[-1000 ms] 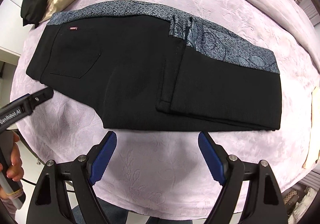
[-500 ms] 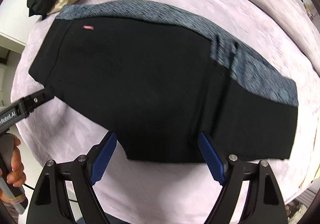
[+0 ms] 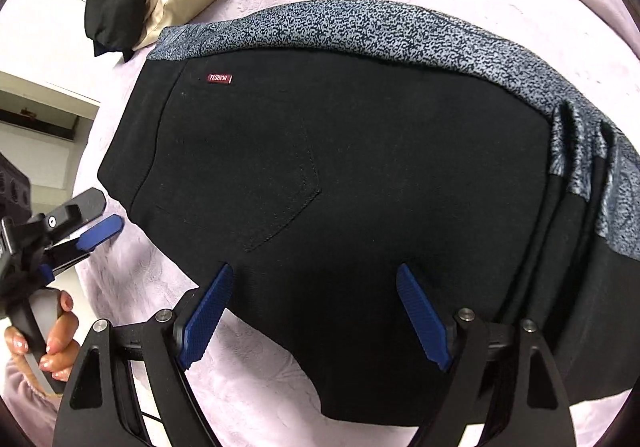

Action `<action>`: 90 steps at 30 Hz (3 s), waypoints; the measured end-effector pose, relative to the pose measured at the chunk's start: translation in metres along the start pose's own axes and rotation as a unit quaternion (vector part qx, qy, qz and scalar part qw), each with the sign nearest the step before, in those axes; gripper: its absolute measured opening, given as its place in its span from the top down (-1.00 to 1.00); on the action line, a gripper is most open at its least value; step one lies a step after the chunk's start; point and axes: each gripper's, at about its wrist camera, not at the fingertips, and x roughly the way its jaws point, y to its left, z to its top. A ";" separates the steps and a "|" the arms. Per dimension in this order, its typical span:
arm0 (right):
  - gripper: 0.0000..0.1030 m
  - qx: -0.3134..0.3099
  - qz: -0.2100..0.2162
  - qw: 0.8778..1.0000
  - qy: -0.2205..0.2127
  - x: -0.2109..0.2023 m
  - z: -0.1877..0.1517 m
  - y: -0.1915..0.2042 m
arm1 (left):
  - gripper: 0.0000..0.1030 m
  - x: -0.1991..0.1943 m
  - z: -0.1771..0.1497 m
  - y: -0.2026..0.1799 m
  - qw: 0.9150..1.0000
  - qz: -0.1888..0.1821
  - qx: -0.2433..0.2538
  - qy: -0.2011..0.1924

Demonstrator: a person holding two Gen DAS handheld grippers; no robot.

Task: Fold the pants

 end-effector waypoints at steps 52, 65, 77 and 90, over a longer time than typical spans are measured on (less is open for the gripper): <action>-0.66 -0.175 0.065 0.962 0.201 0.004 0.154 0.195 | 0.27 0.059 -0.046 -0.143 0.866 0.368 0.314 -0.128; 0.66 -0.130 0.142 0.969 0.152 -0.026 0.146 0.126 | 0.27 0.029 -0.070 -0.187 0.859 0.326 0.364 -0.154; 0.65 0.061 0.335 0.936 -0.092 -0.196 0.026 -0.103 | 0.27 0.015 -0.146 -0.343 0.830 0.188 0.500 -0.156; 0.66 0.287 0.308 0.897 -0.136 -0.141 -0.147 -0.343 | 0.27 0.175 -0.260 -0.407 0.805 0.155 0.572 0.032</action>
